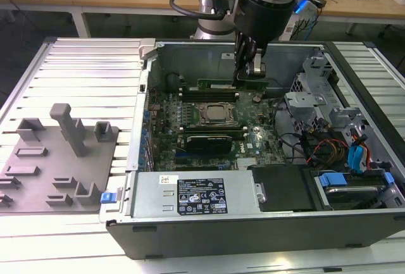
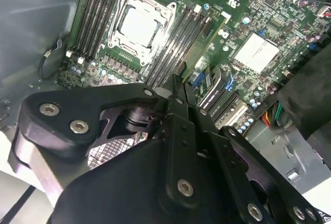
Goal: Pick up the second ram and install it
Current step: 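Insert the second ram into the second slot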
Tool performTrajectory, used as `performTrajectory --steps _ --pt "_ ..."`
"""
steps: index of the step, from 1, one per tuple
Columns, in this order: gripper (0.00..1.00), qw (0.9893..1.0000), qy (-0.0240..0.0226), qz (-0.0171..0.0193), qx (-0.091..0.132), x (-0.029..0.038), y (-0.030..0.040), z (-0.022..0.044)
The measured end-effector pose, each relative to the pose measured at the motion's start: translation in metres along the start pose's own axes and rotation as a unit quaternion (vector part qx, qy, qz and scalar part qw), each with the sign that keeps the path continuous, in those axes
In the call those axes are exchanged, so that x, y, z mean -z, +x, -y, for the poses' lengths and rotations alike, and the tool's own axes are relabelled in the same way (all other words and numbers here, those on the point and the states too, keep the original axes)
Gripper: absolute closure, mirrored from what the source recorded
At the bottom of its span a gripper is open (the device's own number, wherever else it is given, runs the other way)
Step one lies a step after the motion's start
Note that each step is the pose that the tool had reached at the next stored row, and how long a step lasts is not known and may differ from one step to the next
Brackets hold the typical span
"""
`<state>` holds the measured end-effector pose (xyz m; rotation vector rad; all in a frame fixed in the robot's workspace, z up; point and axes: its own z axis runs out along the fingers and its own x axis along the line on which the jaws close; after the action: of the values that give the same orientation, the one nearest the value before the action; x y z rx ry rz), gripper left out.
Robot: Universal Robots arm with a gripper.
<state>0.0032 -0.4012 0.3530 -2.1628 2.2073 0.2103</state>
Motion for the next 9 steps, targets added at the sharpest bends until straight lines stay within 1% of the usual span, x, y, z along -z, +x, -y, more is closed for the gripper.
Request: performTrajectory --steps 3,7,9 --pt "0.88 1.0000 0.0000 0.0000 0.000 -0.0041 0.0005 0.0003" --pt "0.88 1.0000 0.0000 -0.0001 0.000 -0.0121 0.0015 0.0008" --pt "0.88 1.0000 0.0000 0.0000 0.000 -0.0149 0.0019 0.0010"
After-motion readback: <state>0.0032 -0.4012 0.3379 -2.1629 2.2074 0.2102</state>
